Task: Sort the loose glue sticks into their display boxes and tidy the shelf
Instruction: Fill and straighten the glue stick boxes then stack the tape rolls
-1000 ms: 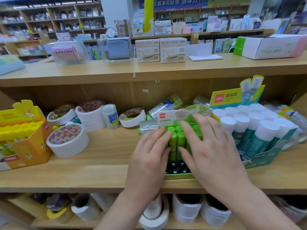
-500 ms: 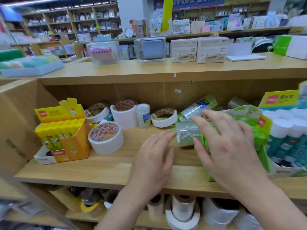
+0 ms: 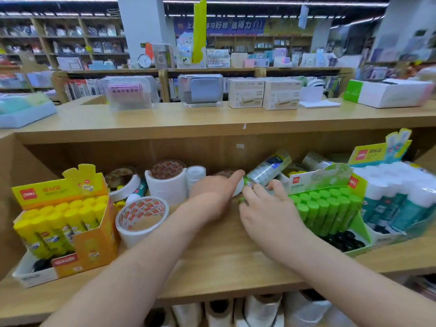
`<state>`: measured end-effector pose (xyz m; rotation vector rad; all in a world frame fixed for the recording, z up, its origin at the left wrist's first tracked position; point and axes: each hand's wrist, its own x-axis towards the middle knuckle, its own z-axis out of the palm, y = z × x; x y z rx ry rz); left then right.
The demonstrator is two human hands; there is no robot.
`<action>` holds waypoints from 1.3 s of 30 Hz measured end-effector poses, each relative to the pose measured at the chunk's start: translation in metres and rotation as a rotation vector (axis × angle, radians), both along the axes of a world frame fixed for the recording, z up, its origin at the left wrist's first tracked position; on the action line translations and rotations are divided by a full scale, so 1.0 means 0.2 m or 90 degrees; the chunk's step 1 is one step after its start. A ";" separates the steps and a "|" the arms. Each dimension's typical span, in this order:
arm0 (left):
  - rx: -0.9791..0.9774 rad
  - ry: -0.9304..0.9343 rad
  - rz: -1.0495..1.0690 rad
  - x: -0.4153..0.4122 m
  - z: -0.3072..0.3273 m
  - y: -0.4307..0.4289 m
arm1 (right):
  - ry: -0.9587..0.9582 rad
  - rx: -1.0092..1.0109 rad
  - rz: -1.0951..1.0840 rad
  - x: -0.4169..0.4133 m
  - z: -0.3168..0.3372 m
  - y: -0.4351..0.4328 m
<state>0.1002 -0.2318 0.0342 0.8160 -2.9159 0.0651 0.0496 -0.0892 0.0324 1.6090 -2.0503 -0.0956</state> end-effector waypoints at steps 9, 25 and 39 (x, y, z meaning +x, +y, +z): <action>-0.057 0.246 -0.074 0.00 0.15 -0.08 | 0.004 -0.024 -0.014 0.01 0.08 0.00; -0.150 0.211 0.011 0.38 0.04 -0.09 | 0.053 0.179 -0.011 -0.05 0.11 0.05; 0.214 -0.100 -0.137 -0.13 0.00 0.06 | -0.082 0.011 -0.116 0.00 -0.12 0.10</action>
